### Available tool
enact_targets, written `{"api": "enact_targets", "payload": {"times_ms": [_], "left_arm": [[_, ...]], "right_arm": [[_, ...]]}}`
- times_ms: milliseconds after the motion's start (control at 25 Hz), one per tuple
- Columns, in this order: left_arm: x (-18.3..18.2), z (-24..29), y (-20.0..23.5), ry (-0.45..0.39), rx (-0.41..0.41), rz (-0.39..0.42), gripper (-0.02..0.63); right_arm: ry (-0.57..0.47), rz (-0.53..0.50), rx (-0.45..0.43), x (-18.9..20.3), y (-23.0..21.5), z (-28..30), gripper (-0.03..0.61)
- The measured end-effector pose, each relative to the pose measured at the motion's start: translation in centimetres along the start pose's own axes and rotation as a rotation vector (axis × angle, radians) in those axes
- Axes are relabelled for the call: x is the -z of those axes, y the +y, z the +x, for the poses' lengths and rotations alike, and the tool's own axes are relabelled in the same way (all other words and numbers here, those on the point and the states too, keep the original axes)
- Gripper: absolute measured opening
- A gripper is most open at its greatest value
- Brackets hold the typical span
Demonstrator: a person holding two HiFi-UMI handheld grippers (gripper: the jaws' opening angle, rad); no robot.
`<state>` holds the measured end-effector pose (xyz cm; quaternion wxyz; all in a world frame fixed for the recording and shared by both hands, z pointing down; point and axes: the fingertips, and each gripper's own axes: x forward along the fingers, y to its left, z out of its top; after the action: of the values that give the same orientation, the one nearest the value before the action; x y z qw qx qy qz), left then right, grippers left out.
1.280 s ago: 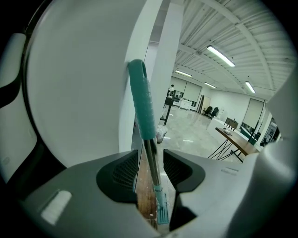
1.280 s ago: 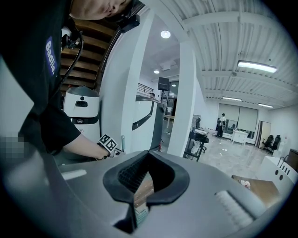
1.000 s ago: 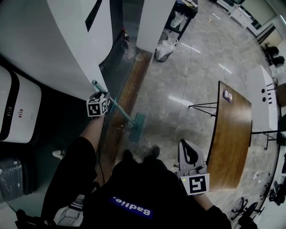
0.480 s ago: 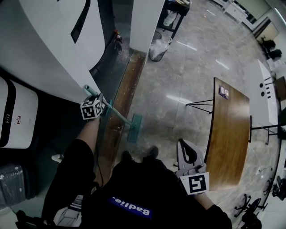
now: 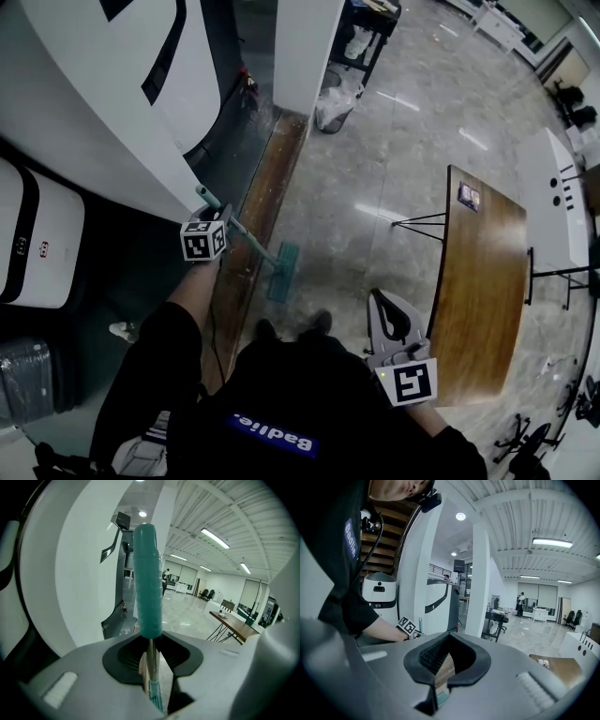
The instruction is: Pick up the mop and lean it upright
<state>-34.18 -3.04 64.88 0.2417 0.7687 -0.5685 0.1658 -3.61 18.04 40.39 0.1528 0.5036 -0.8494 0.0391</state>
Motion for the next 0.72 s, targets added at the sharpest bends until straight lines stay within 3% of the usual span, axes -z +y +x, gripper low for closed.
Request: {"api": "enact_targets", "payload": {"times_ms": [720], "left_arm": [[-0.6, 0.3, -12.7, 0.023, 0.097, 0.085, 0.126]], "right_arm": [[-0.065, 0.061, -0.023, 0.9, -6.8, -2.4, 0.006]]}}
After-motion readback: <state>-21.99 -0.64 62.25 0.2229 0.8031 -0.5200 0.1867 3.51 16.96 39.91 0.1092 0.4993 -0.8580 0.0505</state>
